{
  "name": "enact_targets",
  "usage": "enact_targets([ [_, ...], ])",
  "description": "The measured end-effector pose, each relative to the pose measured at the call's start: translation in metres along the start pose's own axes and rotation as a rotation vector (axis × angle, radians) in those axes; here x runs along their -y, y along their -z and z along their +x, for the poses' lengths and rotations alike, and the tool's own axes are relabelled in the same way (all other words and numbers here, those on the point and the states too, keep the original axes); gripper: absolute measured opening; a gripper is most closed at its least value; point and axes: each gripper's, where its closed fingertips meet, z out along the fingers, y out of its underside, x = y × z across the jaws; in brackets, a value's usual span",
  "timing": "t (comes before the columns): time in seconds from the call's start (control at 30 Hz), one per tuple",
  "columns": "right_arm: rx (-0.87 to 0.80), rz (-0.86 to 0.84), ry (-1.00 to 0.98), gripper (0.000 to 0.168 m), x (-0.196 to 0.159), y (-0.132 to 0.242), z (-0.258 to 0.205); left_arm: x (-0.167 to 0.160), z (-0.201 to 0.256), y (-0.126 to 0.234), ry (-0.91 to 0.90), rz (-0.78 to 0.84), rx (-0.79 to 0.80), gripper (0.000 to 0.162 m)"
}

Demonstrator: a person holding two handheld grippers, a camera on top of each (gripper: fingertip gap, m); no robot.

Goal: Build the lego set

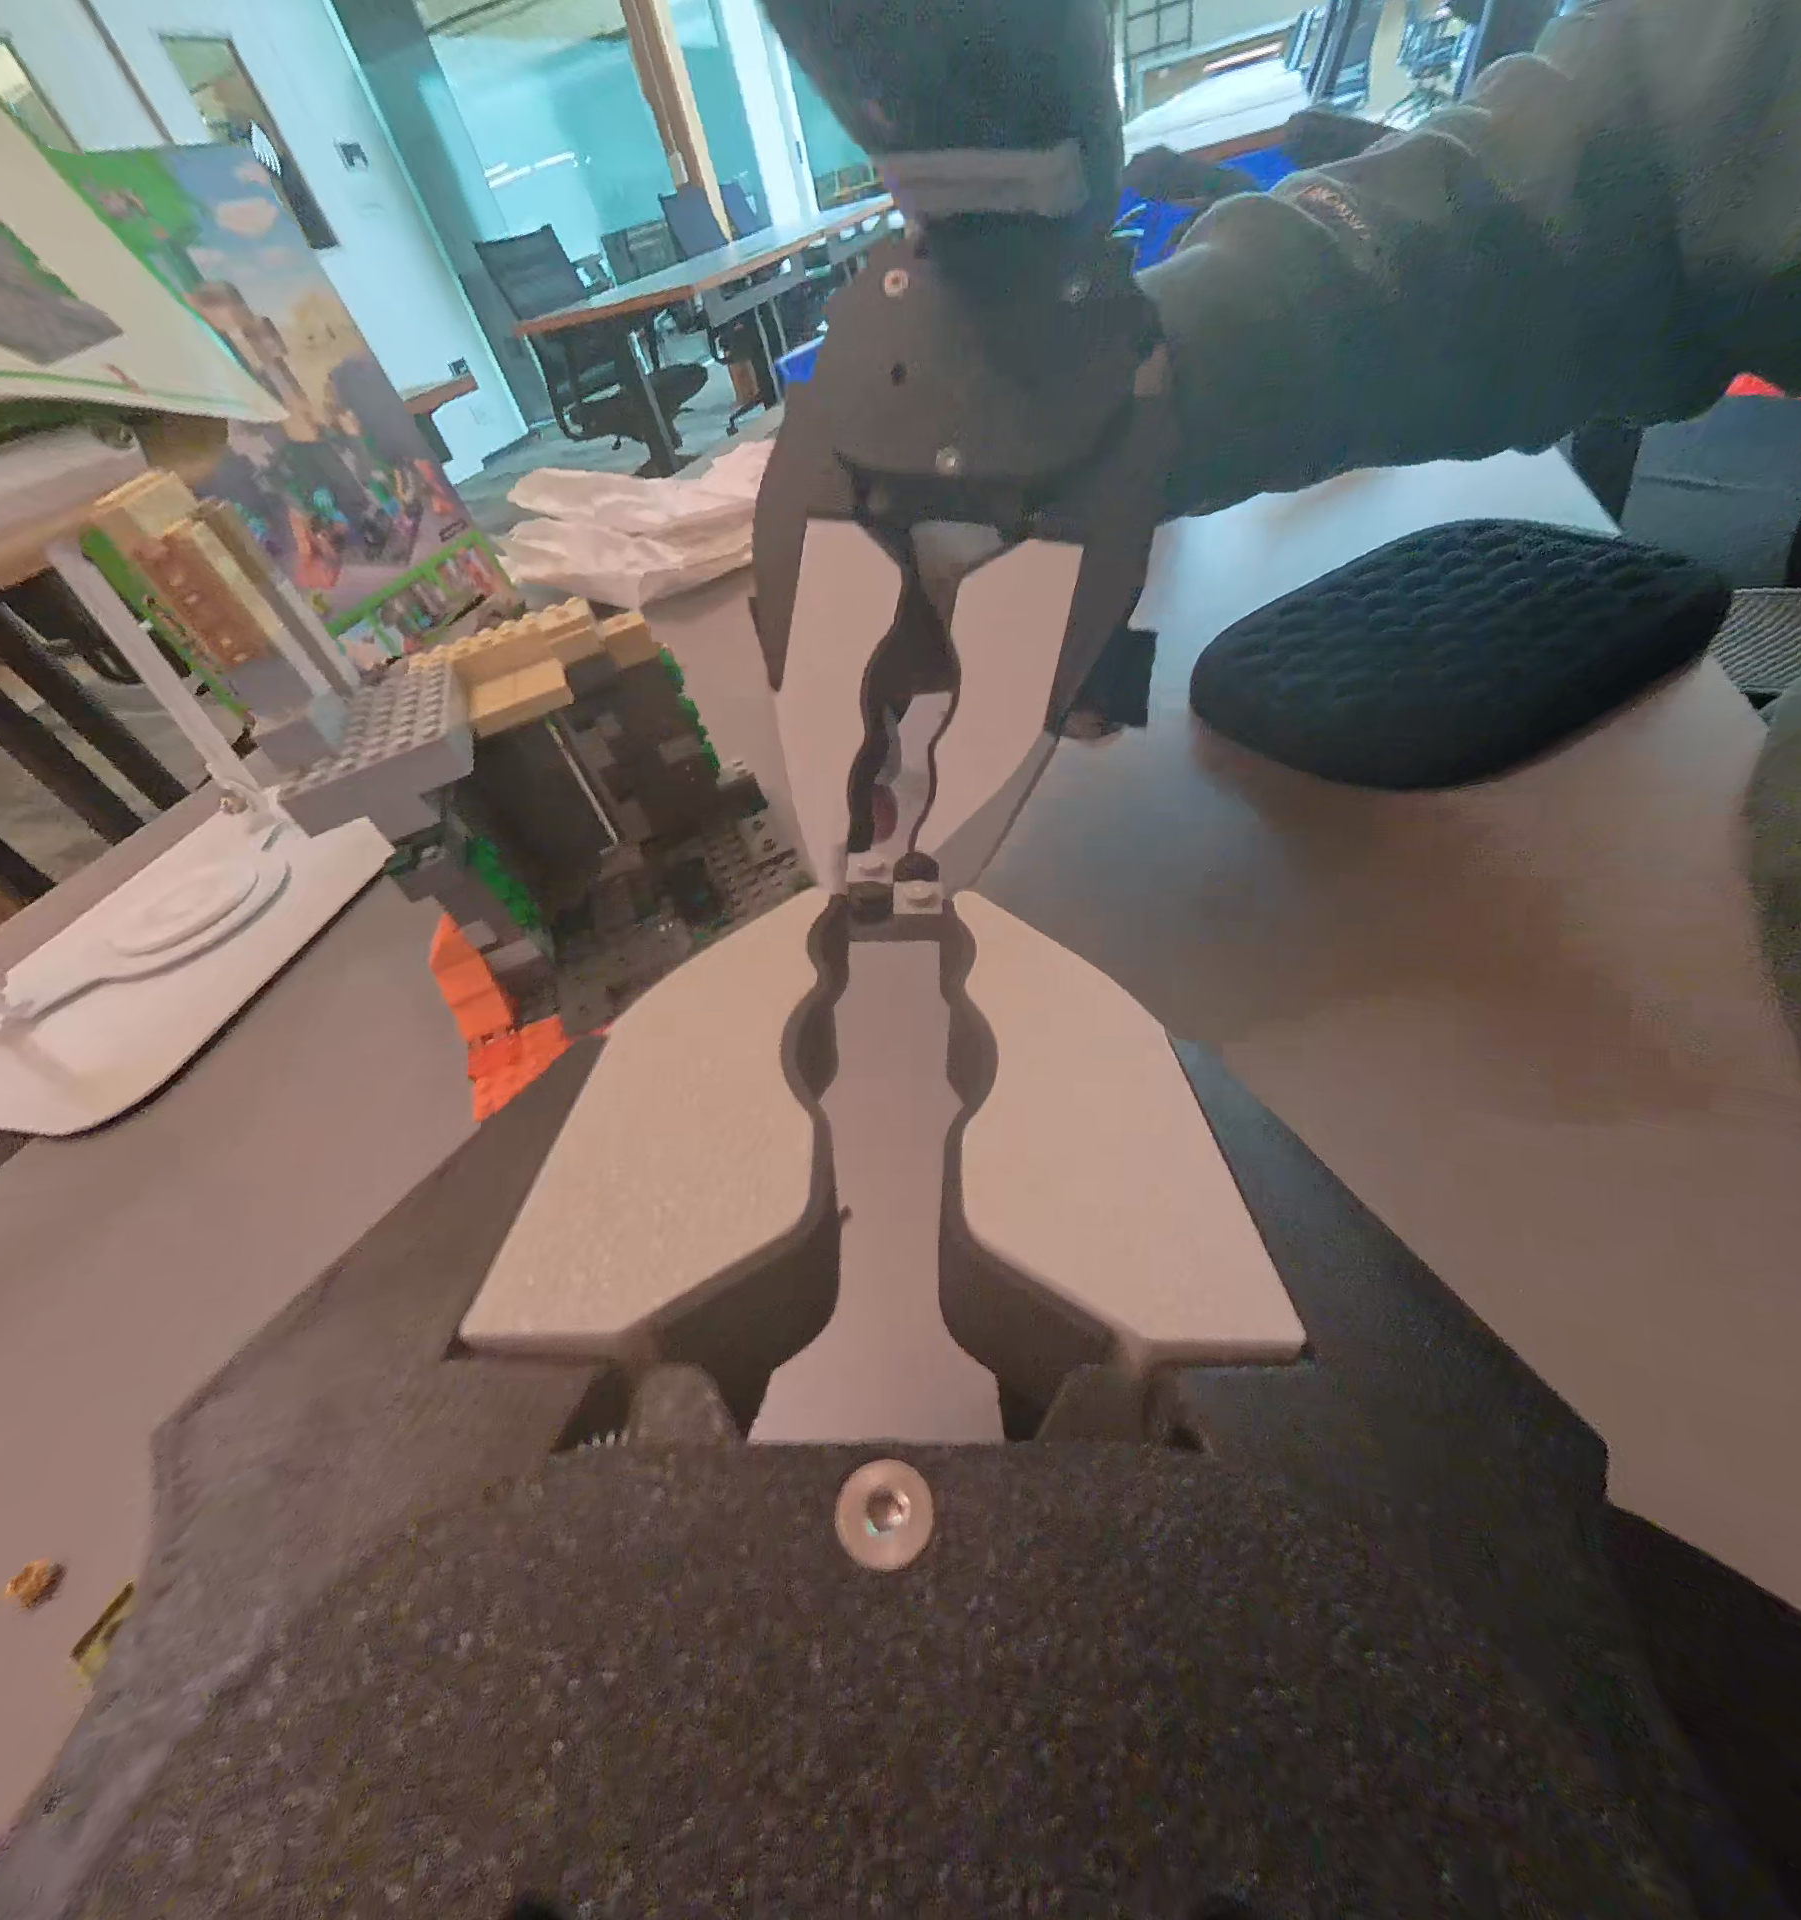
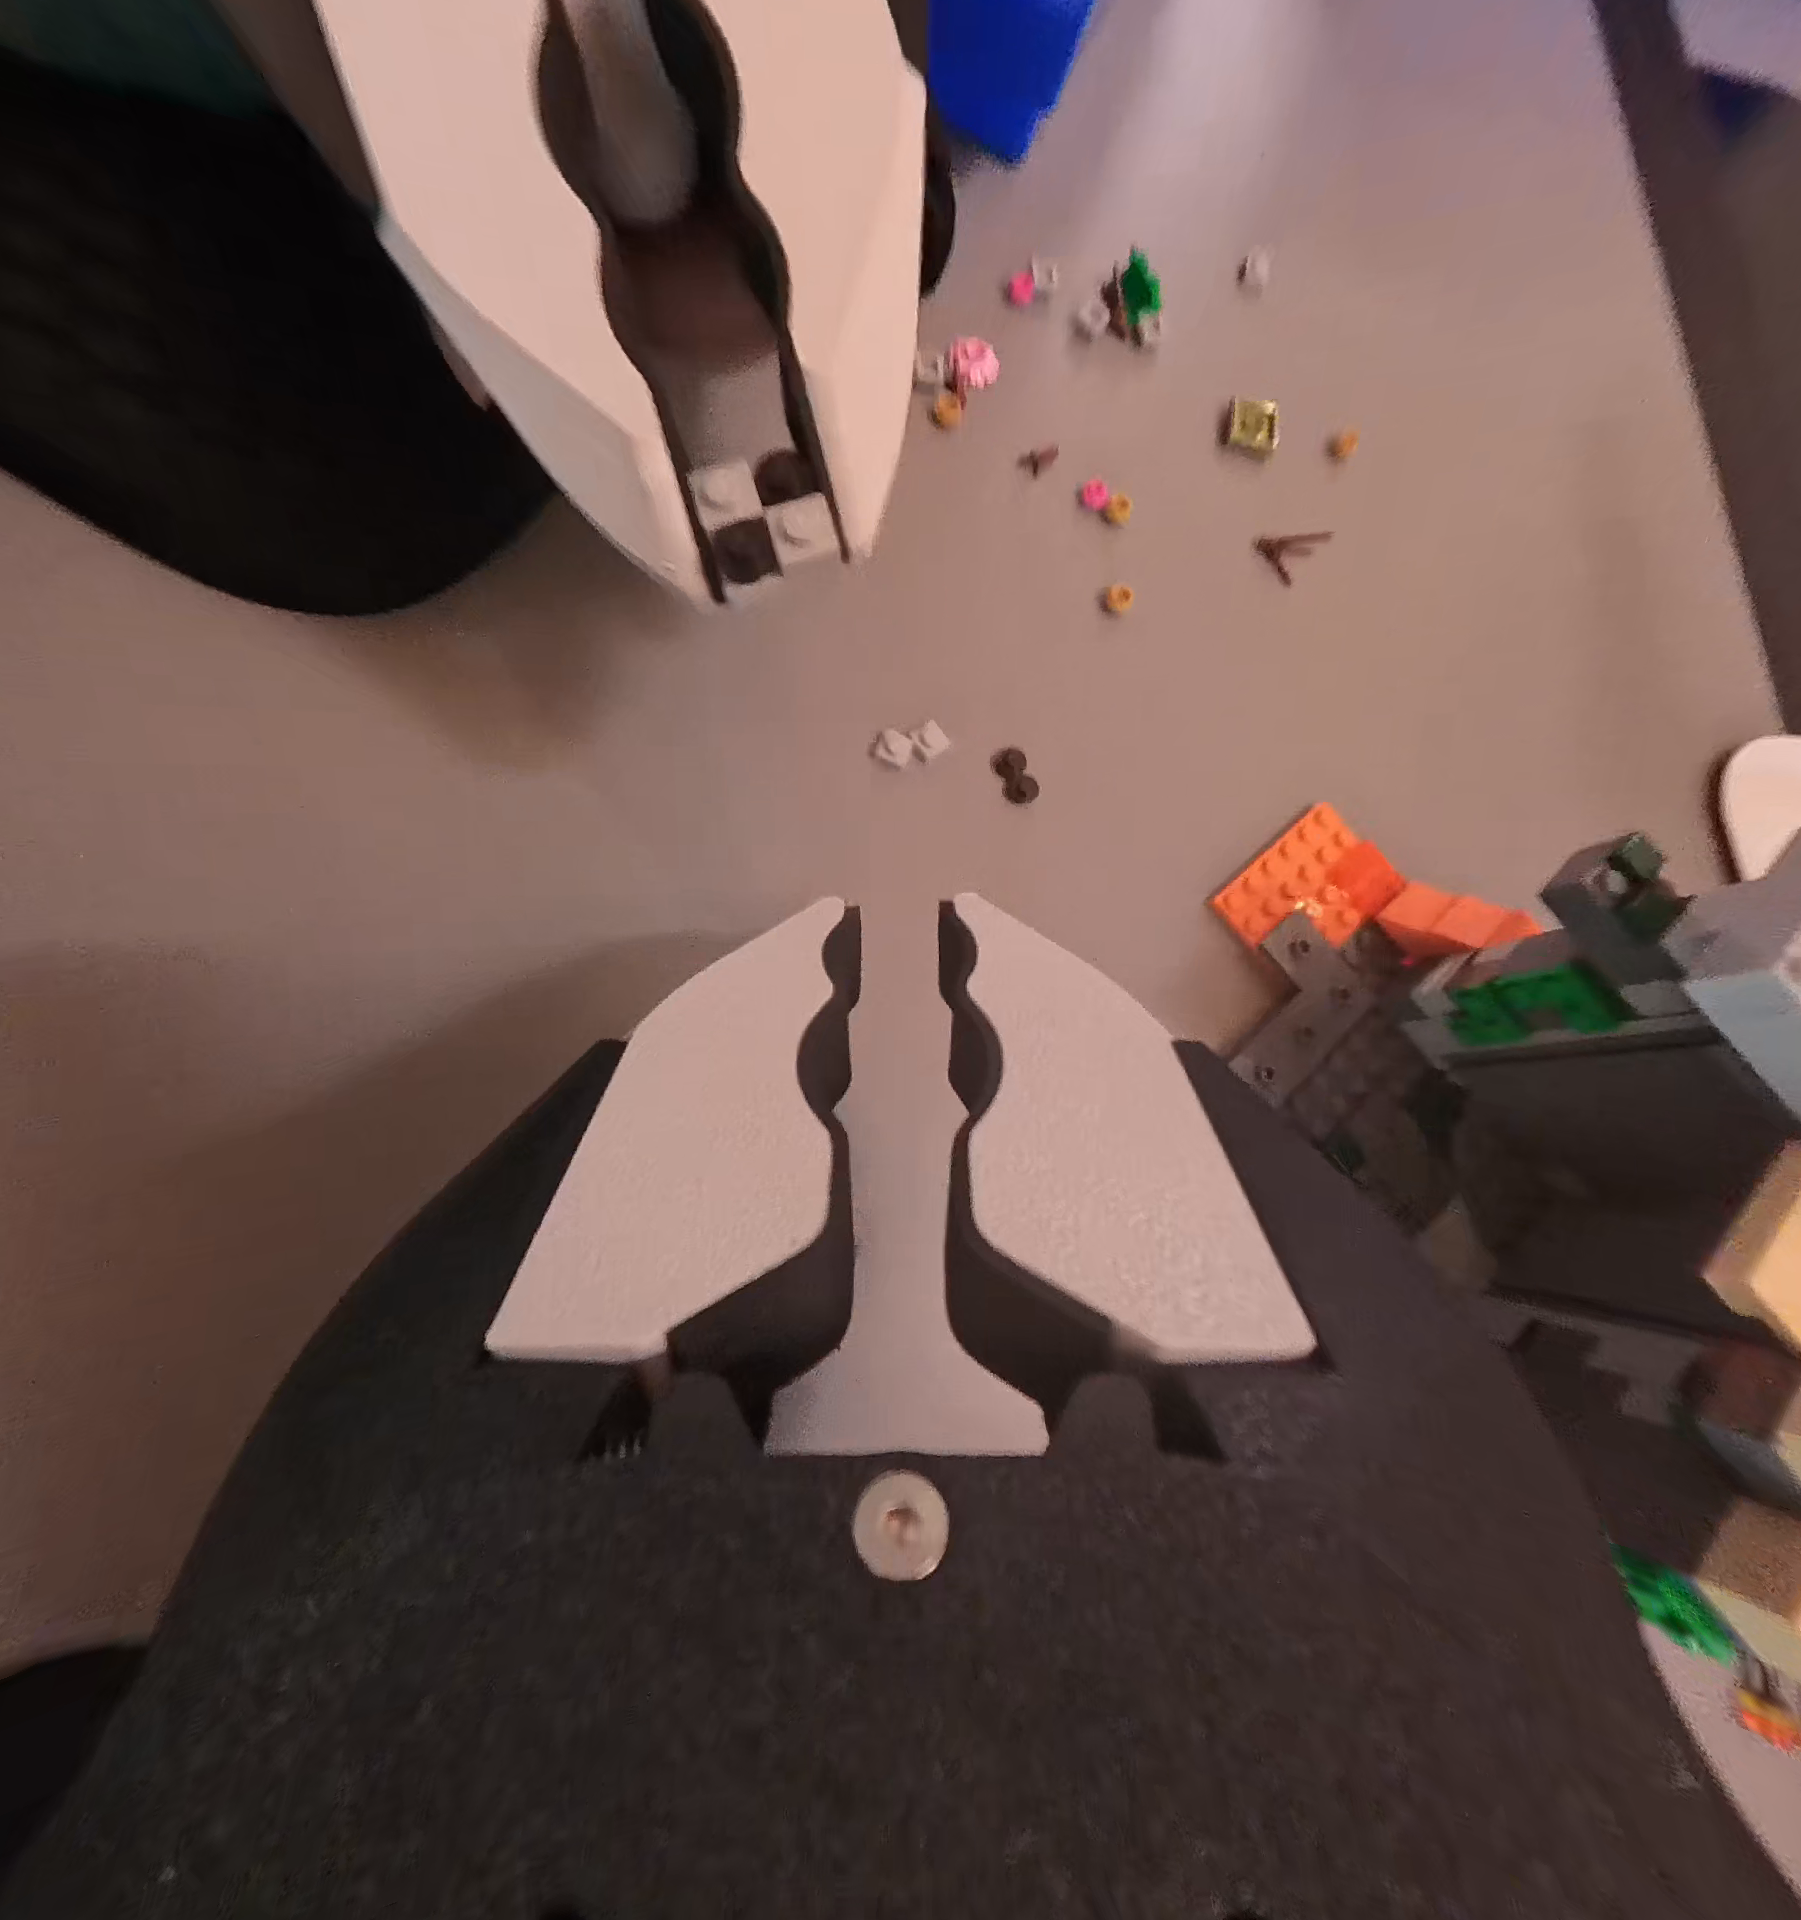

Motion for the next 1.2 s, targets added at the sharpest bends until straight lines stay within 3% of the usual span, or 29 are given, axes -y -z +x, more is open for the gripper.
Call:
enact_targets([
  [0.37, 0.158, -0.176, 0.058, 0.013, 0.002, -0.058, 0.026, -0.018, -0.014, 0.003, 0.034, -0.040, 0.015, 0.016],
  [0.93, 0.289, -0.315, 0.079, 0.008, -0.005, -0.071, 0.027, -0.028, -0.014, 0.006, 0.027, -0.085, 0.011, 0.016],
  [1.2, 0.295, -0.285, 0.113, 0.007, 0.000, -0.049, 0.015, -0.029, -0.014, 0.005, 0.032, -0.092, 0.012, 0.016],
])
